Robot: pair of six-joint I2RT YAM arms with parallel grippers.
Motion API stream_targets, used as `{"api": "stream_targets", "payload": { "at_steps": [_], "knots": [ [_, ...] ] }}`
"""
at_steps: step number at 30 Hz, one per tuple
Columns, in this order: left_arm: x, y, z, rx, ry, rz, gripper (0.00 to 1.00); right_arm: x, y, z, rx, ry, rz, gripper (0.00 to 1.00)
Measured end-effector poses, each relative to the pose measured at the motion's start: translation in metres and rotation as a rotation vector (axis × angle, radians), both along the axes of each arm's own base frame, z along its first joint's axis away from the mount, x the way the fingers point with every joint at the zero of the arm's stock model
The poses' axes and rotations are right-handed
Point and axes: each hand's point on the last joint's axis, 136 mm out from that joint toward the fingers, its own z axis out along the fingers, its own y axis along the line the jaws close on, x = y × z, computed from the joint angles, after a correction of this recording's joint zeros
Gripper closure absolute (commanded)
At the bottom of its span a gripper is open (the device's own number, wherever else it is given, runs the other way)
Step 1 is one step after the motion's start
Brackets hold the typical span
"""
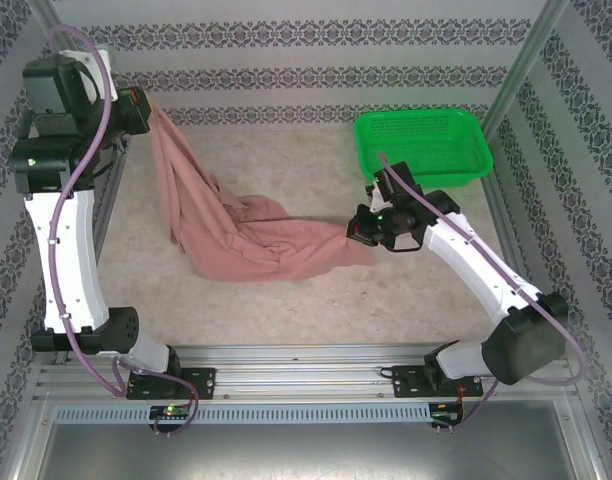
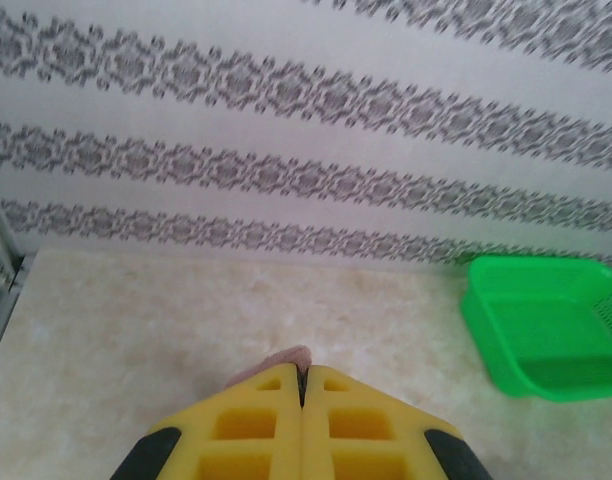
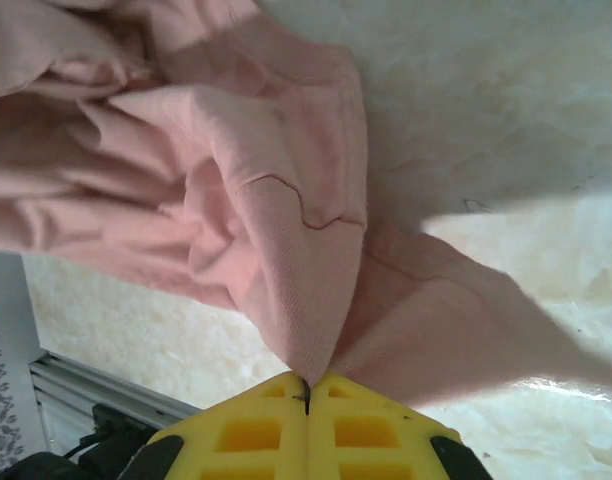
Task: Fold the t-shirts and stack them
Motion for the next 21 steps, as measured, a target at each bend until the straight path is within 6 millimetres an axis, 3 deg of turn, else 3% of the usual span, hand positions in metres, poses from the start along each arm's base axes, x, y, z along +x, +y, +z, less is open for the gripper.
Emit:
{"api": "stream_targets", "payload": {
  "at_steps": [6,10,14,21],
  "knots": [
    [-0.01,-0.01,0.009,-0.048,-0.014,-0.038,1.0,-0.013,-0.012,0.017,0.031,-0.003,0.015,1.0],
    [0.002,-0.014,-0.008,-0.075,0.037,-0.064,1.0,-0.007,-0.027,0.014,0.033,0.003,-0.013,1.0],
    [0.045,-0.009,-0.065,-0.09,0.173,-0.053,1.0,0.006,-0.042,-0.006,0.006,0.039,-0.036,1.0],
    [0.137,0.016,-0.209,-0.05,0.464,0.024,1.0,0.042,-0.053,-0.055,-0.049,0.134,-0.029,1.0]
  ]
}}
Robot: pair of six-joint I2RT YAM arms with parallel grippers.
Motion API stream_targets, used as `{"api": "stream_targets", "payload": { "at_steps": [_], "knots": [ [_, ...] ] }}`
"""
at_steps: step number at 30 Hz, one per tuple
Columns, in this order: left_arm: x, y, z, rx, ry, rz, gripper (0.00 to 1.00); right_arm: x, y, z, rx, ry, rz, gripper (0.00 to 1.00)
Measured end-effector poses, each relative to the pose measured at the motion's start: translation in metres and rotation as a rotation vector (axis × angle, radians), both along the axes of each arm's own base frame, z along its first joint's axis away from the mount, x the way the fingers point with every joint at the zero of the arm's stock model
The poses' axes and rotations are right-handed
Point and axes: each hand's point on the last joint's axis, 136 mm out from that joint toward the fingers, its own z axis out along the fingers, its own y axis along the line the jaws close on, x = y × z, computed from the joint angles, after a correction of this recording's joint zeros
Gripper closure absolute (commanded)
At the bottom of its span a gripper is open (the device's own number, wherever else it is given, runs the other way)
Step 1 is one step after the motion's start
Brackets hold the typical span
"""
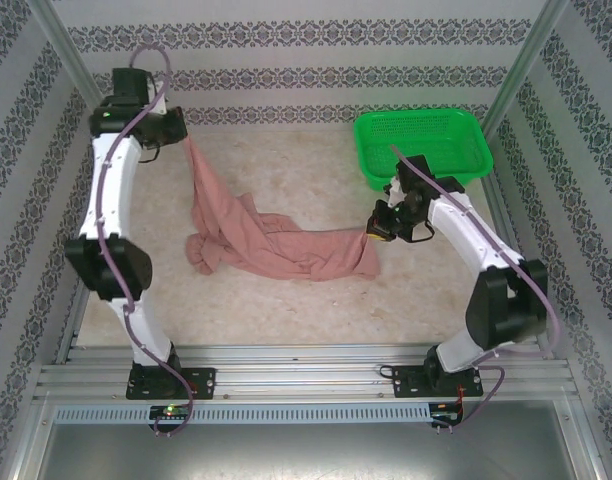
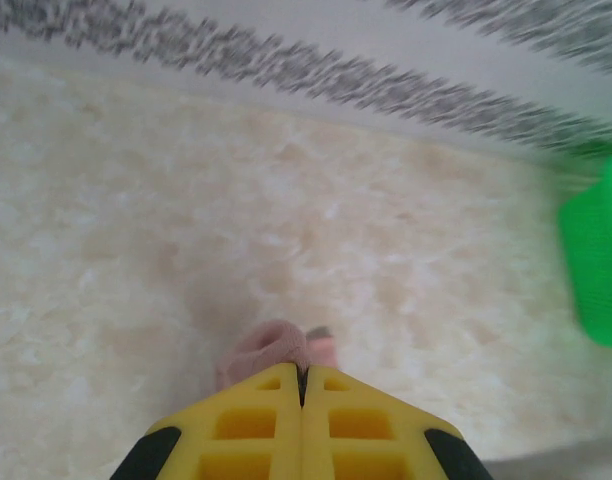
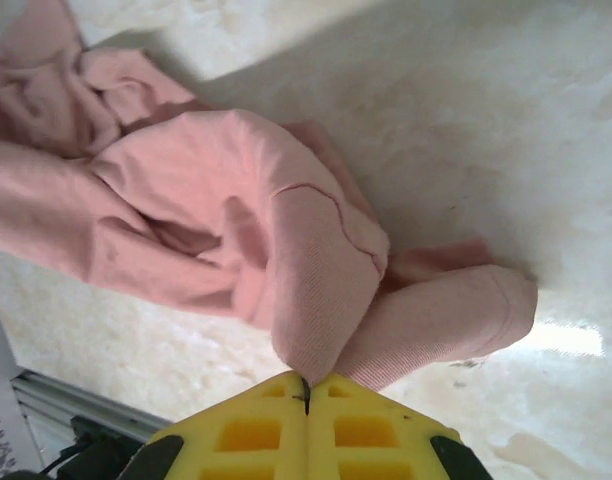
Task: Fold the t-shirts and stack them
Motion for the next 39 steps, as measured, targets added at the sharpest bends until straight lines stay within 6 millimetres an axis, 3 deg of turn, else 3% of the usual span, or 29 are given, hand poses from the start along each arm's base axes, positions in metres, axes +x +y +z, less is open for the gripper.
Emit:
{"api": "stream_targets", "payload": {
  "at_steps": [1,4,5,8,9,10,11,14,17,20,22,25,27,29,32,39],
  "knots": [
    [0.008,0.004,-0.014,0.016,0.024,0.007,0.97,0.005,0.0,-0.004,-0.002,0.004,0.003,1.0],
    [0.035,0.017,-0.045,0.076,0.061,0.026,0.58,0.02,0.0,-0.014,-0.007,0.004,0.01,1.0],
    [0.04,0.02,-0.052,0.082,0.07,0.031,0.5,0.025,-0.001,-0.016,-0.008,0.003,0.009,0.95],
    [0.041,0.022,-0.059,0.061,0.089,0.051,0.35,0.035,0.0,-0.022,-0.009,0.003,0.009,0.59],
    [0.039,0.022,-0.056,0.055,0.082,0.058,0.28,0.038,-0.001,-0.023,-0.009,0.0,0.008,0.54],
    [0.033,0.021,-0.053,0.045,0.08,0.065,0.04,0.039,-0.001,-0.023,-0.009,-0.007,0.01,0.49],
    [0.023,0.018,-0.049,0.035,0.081,0.069,0.0,0.041,-0.001,-0.023,-0.008,-0.014,0.015,0.41],
    [-0.028,0.006,-0.025,-0.017,0.075,0.084,0.01,0.044,0.002,-0.014,0.008,-0.052,0.031,0.25],
    [-0.089,-0.013,0.009,-0.078,0.016,0.081,0.03,0.042,0.007,0.007,0.049,-0.121,0.05,0.13],
    [-0.146,-0.04,0.009,-0.113,0.012,0.046,0.08,0.026,0.015,0.04,0.1,-0.226,0.084,0.06],
    [-0.175,-0.058,-0.016,-0.13,0.078,0.012,0.14,0.012,0.022,0.062,0.135,-0.296,0.114,0.03],
    [-0.2,-0.081,-0.075,-0.12,0.237,-0.028,0.26,-0.01,0.035,0.082,0.187,-0.365,0.167,0.02],
    [-0.212,-0.097,-0.125,-0.07,0.385,-0.063,0.34,-0.02,0.042,0.081,0.209,-0.372,0.194,0.02],
    [-0.22,-0.104,-0.158,-0.013,0.487,-0.083,0.41,-0.026,0.046,0.071,0.222,-0.342,0.202,0.02],
    [-0.228,-0.104,-0.185,0.053,0.56,-0.087,0.48,-0.031,0.045,0.057,0.222,-0.3,0.192,0.02],
    [-0.226,-0.091,-0.211,0.198,0.611,-0.075,0.52,-0.032,0.045,0.054,0.221,-0.292,0.189,0.02]
  ]
}}
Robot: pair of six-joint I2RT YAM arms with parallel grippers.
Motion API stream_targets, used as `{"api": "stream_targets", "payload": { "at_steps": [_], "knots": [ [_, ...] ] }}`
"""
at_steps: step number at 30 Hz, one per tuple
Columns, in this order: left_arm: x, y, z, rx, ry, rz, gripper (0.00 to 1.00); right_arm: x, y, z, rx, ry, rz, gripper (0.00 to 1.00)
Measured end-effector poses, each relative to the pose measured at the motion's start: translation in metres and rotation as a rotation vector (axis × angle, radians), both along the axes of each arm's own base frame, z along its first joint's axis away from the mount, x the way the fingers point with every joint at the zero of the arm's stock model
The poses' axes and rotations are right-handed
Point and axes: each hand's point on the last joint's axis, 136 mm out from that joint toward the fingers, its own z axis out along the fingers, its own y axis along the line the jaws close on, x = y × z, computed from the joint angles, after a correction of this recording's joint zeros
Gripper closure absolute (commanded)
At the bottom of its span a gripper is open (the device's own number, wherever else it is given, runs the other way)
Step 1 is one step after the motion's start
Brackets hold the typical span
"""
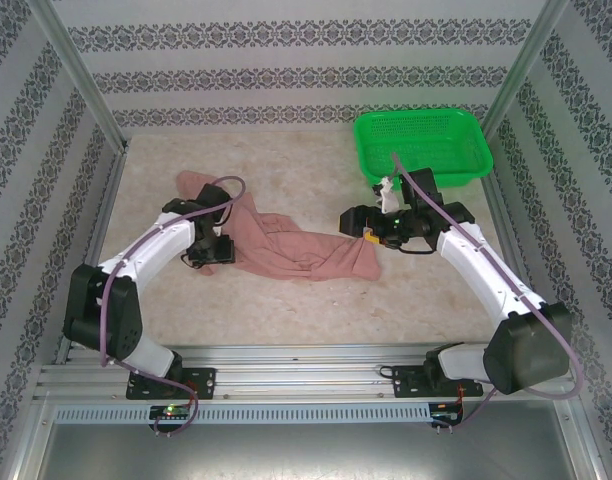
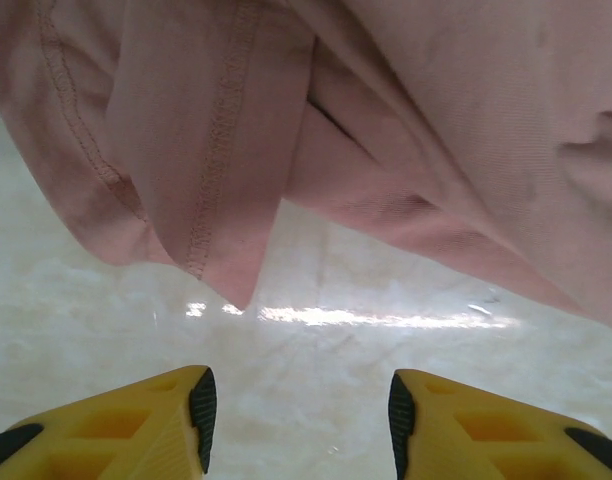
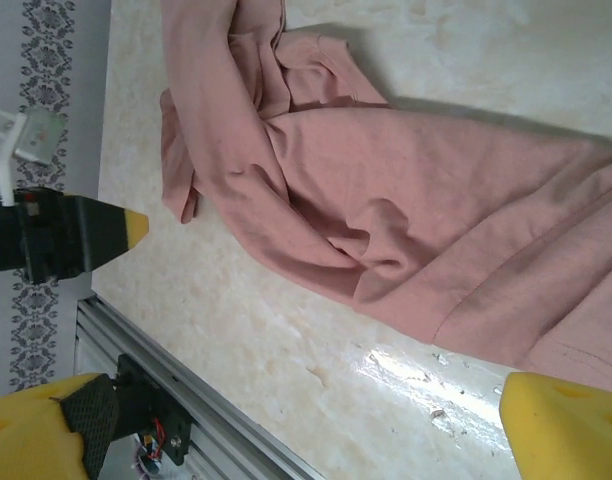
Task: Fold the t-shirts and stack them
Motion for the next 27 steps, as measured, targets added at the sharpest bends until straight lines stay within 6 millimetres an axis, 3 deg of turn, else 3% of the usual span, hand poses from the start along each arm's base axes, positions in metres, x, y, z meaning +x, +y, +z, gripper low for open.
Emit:
{"api": "stream_targets", "payload": {
  "at_steps": [6,11,17,19,22,27],
  "knots": [
    [0.004,0.01,-0.031,0.119,0.058,-0.037,0.57,-0.002,-0.001,-0.006,-0.003,0.011,0.0,0.02],
    [0.014,0.017,-0.046,0.181,0.057,-0.056,0.62,-0.006,-0.002,-0.008,0.0,0.01,-0.004,0.02],
    [0.017,0.019,-0.062,0.212,0.086,-0.096,0.93,-0.008,-0.002,-0.015,0.004,0.023,-0.013,0.02],
    [0.021,0.018,-0.058,0.211,0.076,-0.112,1.0,-0.008,-0.002,-0.016,0.003,0.025,-0.014,0.02],
    [0.029,0.014,-0.04,0.188,0.021,-0.119,1.0,-0.007,-0.003,-0.016,0.005,0.022,-0.017,0.02],
    [0.03,-0.003,0.021,0.046,-0.143,-0.112,1.0,-0.005,-0.002,-0.016,0.007,0.016,-0.018,0.02]
  ]
}}
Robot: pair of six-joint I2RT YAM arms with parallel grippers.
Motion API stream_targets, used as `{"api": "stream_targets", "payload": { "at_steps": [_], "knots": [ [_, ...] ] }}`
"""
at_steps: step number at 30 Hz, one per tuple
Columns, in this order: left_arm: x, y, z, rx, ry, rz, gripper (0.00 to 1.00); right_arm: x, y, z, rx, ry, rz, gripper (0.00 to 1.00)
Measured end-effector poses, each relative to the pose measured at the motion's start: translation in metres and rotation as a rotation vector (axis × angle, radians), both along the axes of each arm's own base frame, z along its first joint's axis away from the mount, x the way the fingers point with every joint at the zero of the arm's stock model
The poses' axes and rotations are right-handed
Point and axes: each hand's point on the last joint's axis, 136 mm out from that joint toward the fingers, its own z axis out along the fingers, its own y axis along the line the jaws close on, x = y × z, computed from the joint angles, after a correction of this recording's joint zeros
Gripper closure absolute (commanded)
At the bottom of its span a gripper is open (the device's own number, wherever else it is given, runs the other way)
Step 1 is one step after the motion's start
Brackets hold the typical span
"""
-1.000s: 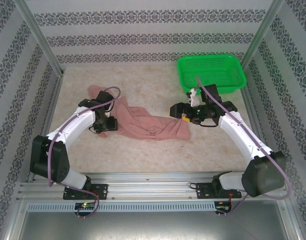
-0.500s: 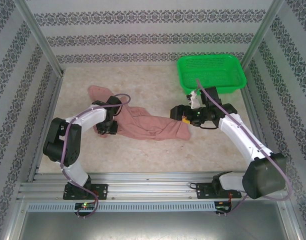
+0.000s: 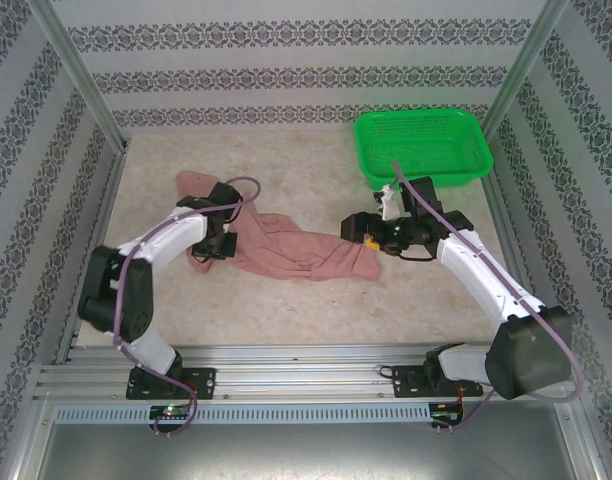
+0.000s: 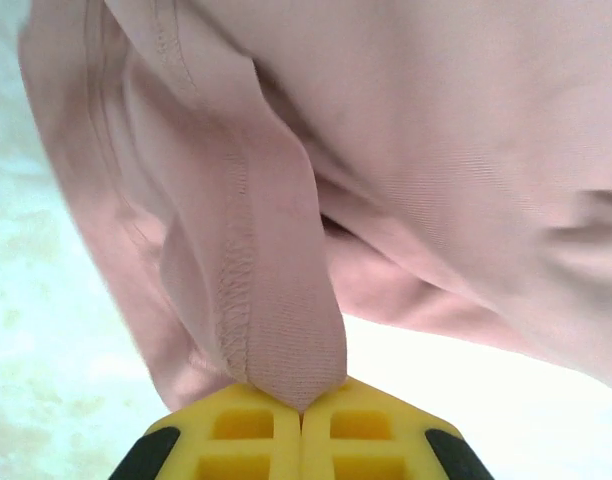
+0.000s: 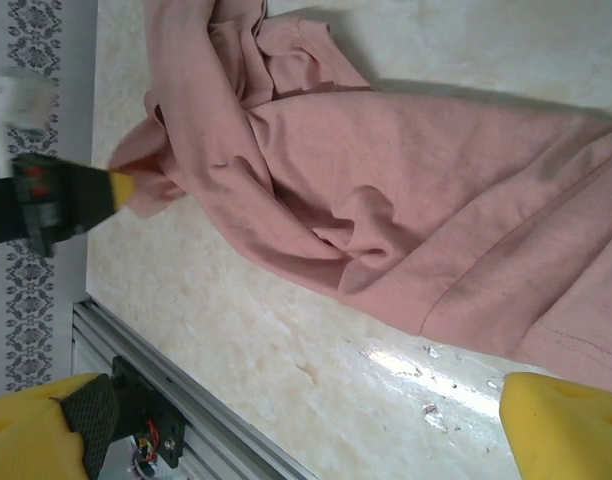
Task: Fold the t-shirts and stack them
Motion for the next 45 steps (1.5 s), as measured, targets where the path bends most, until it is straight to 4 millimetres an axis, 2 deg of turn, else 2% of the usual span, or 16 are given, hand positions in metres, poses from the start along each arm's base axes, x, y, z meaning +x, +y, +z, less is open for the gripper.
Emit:
{"api": "stream_targets", "payload": {
  "at_steps": [4,7,10,16,18,20,26,32,36,39,41,42,45],
  "knots": [
    [-0.01,-0.006,0.041,-0.187,-0.099,0.038,1.0,0.001,0.0,-0.005,-0.004,0.014,0.0,0.02],
    [-0.017,0.002,0.05,-0.33,-0.144,0.125,1.0,0.003,0.001,-0.009,-0.007,0.026,0.0,0.02],
    [-0.046,0.023,0.024,-0.435,-0.101,0.279,1.0,0.005,0.001,-0.015,-0.011,0.042,0.0,0.02],
    [-0.098,0.018,-0.047,-0.542,0.094,0.473,1.0,0.011,0.003,-0.025,-0.019,0.073,0.001,0.02],
    [-0.108,0.021,-0.057,-0.552,0.115,0.537,1.0,0.014,0.004,-0.024,-0.019,0.072,0.001,0.02],
    [-0.112,0.025,-0.059,-0.562,0.114,0.587,1.0,0.015,0.005,-0.023,-0.015,0.069,0.004,0.02],
    [-0.105,0.039,-0.054,-0.579,0.062,0.698,1.0,0.019,0.008,-0.021,-0.005,0.069,0.018,0.02],
    [-0.112,0.046,-0.068,-0.551,0.104,0.768,0.99,0.022,0.011,-0.023,-0.003,0.079,0.035,0.02],
    [-0.119,0.047,-0.073,-0.549,0.113,0.806,0.91,0.025,0.012,-0.021,-0.004,0.075,0.046,0.02],
    [-0.122,0.047,-0.068,-0.574,0.078,0.835,0.65,0.029,0.011,-0.018,-0.003,0.072,0.052,0.02],
    [-0.125,0.047,-0.06,-0.589,0.047,0.854,0.43,0.034,0.009,-0.017,0.001,0.074,0.053,0.02],
    [-0.127,0.048,-0.056,-0.593,0.032,0.861,0.37,0.036,0.008,-0.017,0.002,0.077,0.052,0.02],
    [-0.134,0.05,-0.044,-0.598,0.001,0.902,0.34,0.043,0.008,-0.017,0.012,0.084,0.061,0.02]
  ]
}}
